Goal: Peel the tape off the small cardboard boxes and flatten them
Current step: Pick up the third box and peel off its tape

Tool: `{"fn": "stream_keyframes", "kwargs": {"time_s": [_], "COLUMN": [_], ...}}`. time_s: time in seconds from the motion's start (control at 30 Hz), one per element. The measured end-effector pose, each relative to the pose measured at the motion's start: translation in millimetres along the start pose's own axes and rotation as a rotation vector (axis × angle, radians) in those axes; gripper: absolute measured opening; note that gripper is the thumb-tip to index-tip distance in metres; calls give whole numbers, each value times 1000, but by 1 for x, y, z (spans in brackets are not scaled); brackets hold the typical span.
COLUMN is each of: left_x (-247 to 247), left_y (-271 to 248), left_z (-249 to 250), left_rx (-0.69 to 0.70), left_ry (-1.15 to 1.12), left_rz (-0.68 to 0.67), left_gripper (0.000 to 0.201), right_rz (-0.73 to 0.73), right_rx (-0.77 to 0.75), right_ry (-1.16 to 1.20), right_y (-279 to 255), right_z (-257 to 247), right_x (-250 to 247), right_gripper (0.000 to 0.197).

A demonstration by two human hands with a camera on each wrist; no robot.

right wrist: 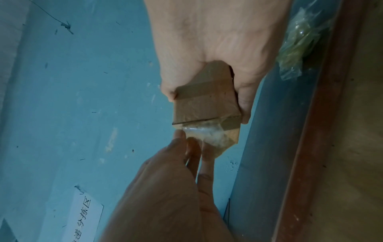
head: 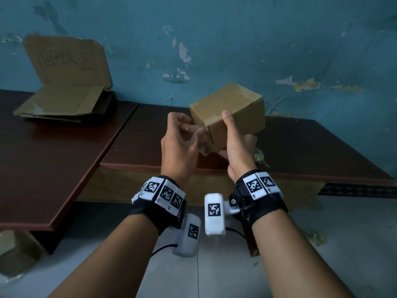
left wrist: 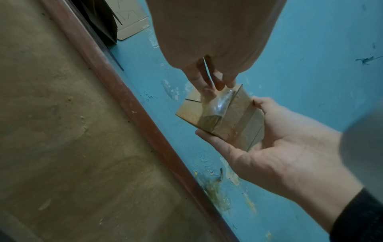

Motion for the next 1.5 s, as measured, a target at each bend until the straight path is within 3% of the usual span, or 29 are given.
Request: {"fn": "stream_keyframes", "kwargs": {"time_s": [0.1, 0.27, 0.37, 0.4, 0.47, 0.57, 0.7, 0.8, 0.97, 1.17, 1.23, 1.33, 1.43, 1.5], "left_x": [0, 4, 5, 8, 12, 17, 10, 16, 17, 12, 12, 16, 10, 13], "left_y": [0, 0, 2, 2, 0, -3, -1, -3, 1, 0, 1, -2, 1, 5], "left_z": [-2, -7, -16, -20, -19, -21, -25, -28, -19, -11, -17, -28, -28, -28], "left_rx": [-10, -39, -112, -122, -131, -172, -193, -286, -106, -68, -100, -195, -174, -164], "left_ry": [58, 124, 106, 90, 57, -57, -44, -199, 124, 98, 96, 105, 303, 226], "left_rz": [-14, -48, -57, -73, -100, -124, -85, -119, -147, -95, -88, -118, -131, -189], "left_gripper": [16, 40, 47, 40, 10, 29, 14, 10, 19, 18, 18, 30, 55, 66], "right_rz": [4, -3, -4, -2, 2, -12, -3, 13, 26, 7, 10, 20, 28, 19], "right_rx": [-7, -30, -34, -28, -20, -37, -42, -36, -32, -13, -20, -61, -139, -194], "right_ry": [6, -51, -42, -33, -37, -106, -133, -94, -67, -61, -65, -96, -142, -171], "right_y": [-2, -7, -8, -8, -8, -10, -10, -6, -2, -4, -5, -5, -6, -6], "right_z": [-3, -5, -4, -4, -5, -8, -7, -6, -4, -4, -6, -11, -19, -22], "right_x": [2, 2, 2, 2, 1, 2, 0, -2, -6, -3, -3, -5, -9, -7], "right_gripper": [109, 123, 119, 120, 131, 132, 127, 134, 133, 110, 111, 111, 94, 91]}}
Point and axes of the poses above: each hand's wrist, its own y-axis towards the middle knuckle, its own x-axis out of the palm, z = x × y, the point moved 10 cm from there along y, towards the middle knuckle, and after that the axes turned 3 degrees about -y, right-handed, at the moved point
